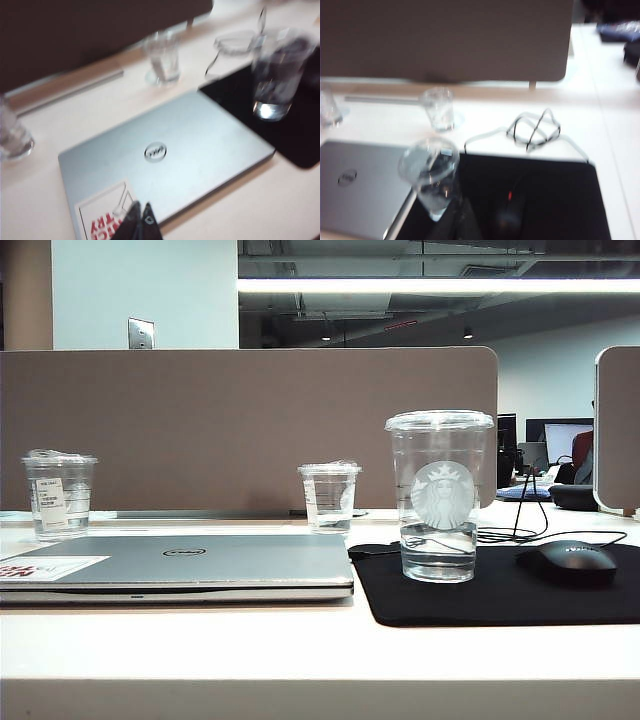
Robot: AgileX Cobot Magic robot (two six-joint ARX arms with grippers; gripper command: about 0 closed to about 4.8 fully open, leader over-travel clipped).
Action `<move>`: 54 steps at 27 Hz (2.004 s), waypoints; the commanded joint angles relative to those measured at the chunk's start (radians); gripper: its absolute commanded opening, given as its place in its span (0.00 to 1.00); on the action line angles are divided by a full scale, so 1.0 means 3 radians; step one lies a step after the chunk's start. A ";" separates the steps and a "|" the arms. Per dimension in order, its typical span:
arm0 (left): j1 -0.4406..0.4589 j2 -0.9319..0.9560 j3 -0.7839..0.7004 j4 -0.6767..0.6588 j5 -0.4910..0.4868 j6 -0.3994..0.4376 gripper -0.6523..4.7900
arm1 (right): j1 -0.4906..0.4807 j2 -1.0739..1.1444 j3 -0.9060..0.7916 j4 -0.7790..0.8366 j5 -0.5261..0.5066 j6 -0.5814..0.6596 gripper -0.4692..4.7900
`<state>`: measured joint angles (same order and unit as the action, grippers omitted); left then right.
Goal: Pick up the coffee cup on the middle and place it on the right side of the laptop.
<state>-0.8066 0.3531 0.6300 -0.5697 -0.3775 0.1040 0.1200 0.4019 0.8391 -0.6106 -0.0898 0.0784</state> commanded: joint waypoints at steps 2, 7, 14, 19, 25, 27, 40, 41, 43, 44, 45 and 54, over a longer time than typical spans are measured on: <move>0.0004 -0.0228 -0.0328 0.0456 0.0251 -0.0169 0.11 | 0.0003 -0.0047 -0.0001 -0.0174 -0.0008 -0.0004 0.08; 0.0008 -0.0473 -0.0899 0.1091 0.0762 -0.0013 0.11 | 0.0001 -0.0196 -0.0019 -0.0022 -0.0231 -0.0276 0.08; 0.0011 -0.0647 -0.1381 0.1461 0.0762 -0.0076 0.11 | 0.0000 -0.0294 -0.0047 -0.0064 -0.0230 -0.0540 0.08; 0.0094 -0.0682 -0.1651 0.1759 0.0773 -0.0175 0.11 | 0.0003 -0.0426 -0.0215 -0.0047 -0.0247 -0.0563 0.08; 0.0618 -0.0697 -0.1807 0.1854 0.1125 -0.0175 0.11 | 0.0001 -0.0802 -0.0608 -0.0022 -0.0229 -0.0562 0.08; 0.0871 -0.0697 -0.1843 0.1938 0.1208 -0.0184 0.11 | -0.0003 -0.0933 -0.0739 -0.0017 -0.0219 -0.0562 0.08; 0.2051 -0.0696 -0.1937 0.2110 0.1207 -0.0263 0.11 | -0.0001 -0.1119 -0.1991 0.1225 0.0095 -0.0435 0.08; 0.2075 -0.0696 -0.1954 0.2117 0.1191 -0.0264 0.11 | -0.0001 -0.1119 -0.2070 0.1277 0.0099 -0.0435 0.08; 0.2116 -0.0696 -0.1989 0.2118 0.1174 -0.0286 0.11 | -0.0001 -0.1119 -0.2230 0.1354 0.0120 -0.0435 0.08; 0.2127 -0.0696 -0.2009 0.2120 0.1157 -0.0295 0.11 | -0.0001 -0.1119 -0.2312 0.1386 0.0118 -0.0436 0.08; 0.2131 -0.0696 -0.2041 0.2125 0.1139 -0.0299 0.11 | -0.0001 -0.1119 -0.2370 0.1409 0.0118 -0.0435 0.08; 0.2131 -0.0693 -0.2080 0.2150 0.1086 -0.0148 0.11 | -0.0001 -0.1118 -0.2790 0.1984 0.0123 -0.0429 0.08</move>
<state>-0.1688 0.1452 0.0025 0.0319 -0.0437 0.0486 0.1204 0.0650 0.0063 -0.0746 -0.0559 -0.0521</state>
